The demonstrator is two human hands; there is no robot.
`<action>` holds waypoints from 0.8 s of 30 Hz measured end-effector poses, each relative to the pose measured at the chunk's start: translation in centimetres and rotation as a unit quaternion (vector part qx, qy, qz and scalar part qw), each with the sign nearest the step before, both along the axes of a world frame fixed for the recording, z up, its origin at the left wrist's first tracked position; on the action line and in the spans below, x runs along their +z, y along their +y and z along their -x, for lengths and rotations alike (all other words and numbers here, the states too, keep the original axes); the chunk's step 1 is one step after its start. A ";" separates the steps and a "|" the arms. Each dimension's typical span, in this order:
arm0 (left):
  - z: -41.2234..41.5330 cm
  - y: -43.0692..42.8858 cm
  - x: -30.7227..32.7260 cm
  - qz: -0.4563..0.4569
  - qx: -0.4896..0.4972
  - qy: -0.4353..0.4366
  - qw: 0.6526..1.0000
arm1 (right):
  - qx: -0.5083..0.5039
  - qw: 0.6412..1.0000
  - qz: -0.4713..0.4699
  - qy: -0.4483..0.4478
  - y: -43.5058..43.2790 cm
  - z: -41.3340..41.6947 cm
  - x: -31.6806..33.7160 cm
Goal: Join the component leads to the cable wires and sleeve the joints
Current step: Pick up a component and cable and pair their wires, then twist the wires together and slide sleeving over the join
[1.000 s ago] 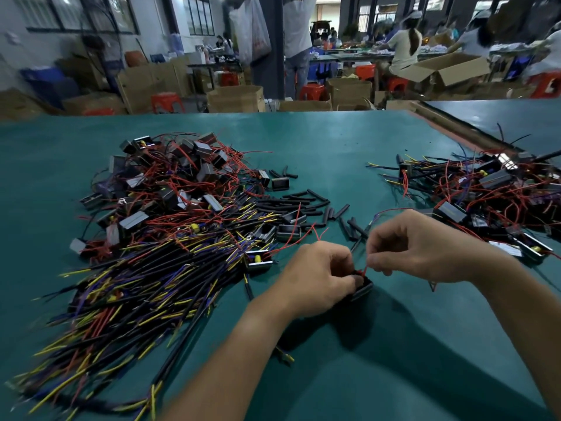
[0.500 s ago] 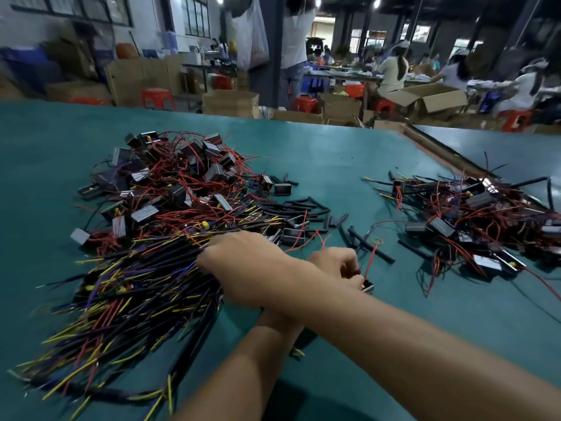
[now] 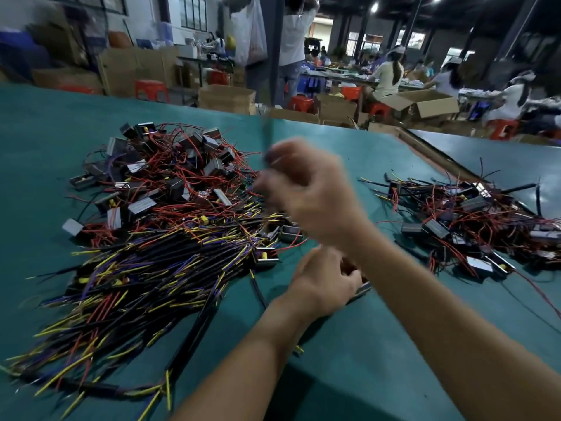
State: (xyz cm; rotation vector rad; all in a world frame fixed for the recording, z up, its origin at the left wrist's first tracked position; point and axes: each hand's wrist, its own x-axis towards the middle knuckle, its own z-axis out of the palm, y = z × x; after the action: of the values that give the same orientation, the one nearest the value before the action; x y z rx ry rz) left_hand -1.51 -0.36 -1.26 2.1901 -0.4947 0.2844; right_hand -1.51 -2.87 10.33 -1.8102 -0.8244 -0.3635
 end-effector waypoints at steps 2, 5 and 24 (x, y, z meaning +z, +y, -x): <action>0.0 -0.3 0.2 0.002 0.003 -0.001 1.000 | -0.030 0.989 -0.122 0.075 -4.3 -1.0 0.6; -0.3 -0.5 0.1 0.001 0.019 0.012 1.000 | -0.067 0.955 -0.195 0.215 -10.0 -2.4 -1.2; -1.2 0.0 0.3 0.088 -0.003 0.074 0.993 | -0.071 0.928 -0.195 0.310 -15.6 -3.9 -6.0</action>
State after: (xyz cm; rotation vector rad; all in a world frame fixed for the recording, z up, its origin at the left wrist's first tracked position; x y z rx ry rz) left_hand -0.34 -0.33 -0.99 2.0190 -0.3791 0.1551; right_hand 2.38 -18.45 4.30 -1.4752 -0.1596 -0.0249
